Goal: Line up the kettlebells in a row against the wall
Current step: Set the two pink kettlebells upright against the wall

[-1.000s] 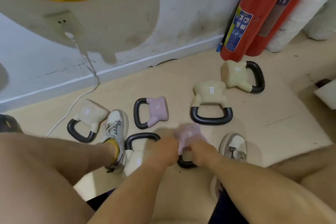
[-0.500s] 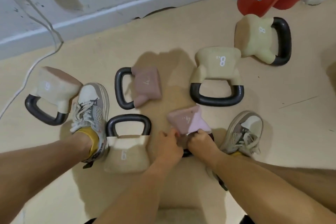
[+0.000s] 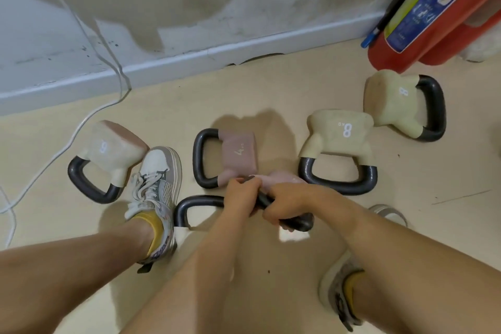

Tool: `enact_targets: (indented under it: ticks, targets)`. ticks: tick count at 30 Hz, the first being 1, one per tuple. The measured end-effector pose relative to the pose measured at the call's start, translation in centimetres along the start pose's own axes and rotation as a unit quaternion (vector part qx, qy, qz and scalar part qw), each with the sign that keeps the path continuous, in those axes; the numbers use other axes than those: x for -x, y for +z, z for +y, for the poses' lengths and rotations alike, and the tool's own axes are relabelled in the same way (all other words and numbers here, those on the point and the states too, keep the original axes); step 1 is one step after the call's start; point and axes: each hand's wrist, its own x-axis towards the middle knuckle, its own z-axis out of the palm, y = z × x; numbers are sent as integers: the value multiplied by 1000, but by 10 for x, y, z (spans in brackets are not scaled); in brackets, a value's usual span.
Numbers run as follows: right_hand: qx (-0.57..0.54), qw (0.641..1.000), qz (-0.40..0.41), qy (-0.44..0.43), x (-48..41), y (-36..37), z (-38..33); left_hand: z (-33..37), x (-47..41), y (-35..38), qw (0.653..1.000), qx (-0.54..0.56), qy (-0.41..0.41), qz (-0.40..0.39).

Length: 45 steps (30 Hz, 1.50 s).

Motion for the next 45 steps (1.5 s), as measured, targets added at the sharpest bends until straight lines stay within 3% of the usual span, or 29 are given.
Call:
enact_targets:
  ticks: [3,5,9,15,18,23,27,30,34,37,38,39,40,41,43,44,45]
  targets:
    - [-221,971,90,8,7,-17,0,15,4,16,997,68,8,-38]
    - [-265,947,179,34,3,-25,-2,22,7,27,989,132,15,-71]
    - [-349,905,239,54,-13,-34,-16,48,14,38,977,191,12,-97]
    - [-279,894,351,12,-37,-75,-43,106,19,22,952,250,113,-137]
    - [-332,872,358,-35,-46,-100,-60,138,12,17,952,199,179,-147]
    - [-459,815,338,-107,-57,-136,-88,174,-15,18,947,111,286,-96]
    - [-467,813,334,-97,-89,-151,-94,183,-27,9,931,241,217,-168]
    - [-439,839,314,-74,-116,-149,-99,176,-46,1,936,246,209,-139]
    - [-405,850,325,-85,-137,-144,-99,176,-65,-14,958,180,189,-123]
    - [-365,855,354,-104,-142,-144,-95,201,-71,-28,968,-75,212,-109]
    - [-354,855,363,-108,-143,-143,-95,211,-68,-37,947,-184,245,-93]
    - [-347,855,373,-103,-145,-143,-95,221,-64,-48,904,-301,291,-81]
    - [-344,854,380,-92,-145,-142,-96,229,-59,-60,835,-424,342,-70]
    - [-348,853,381,-81,-145,-142,-97,237,-52,-71,736,-554,384,-60]
    - [-375,848,367,-72,-144,-138,-97,243,-41,-87,474,-761,440,-40]
    - [-395,841,363,-76,-143,-135,-97,245,-41,-91,359,-813,457,-41]
    - [-415,830,364,-78,-142,-129,-95,247,-41,-92,287,-833,471,-50]
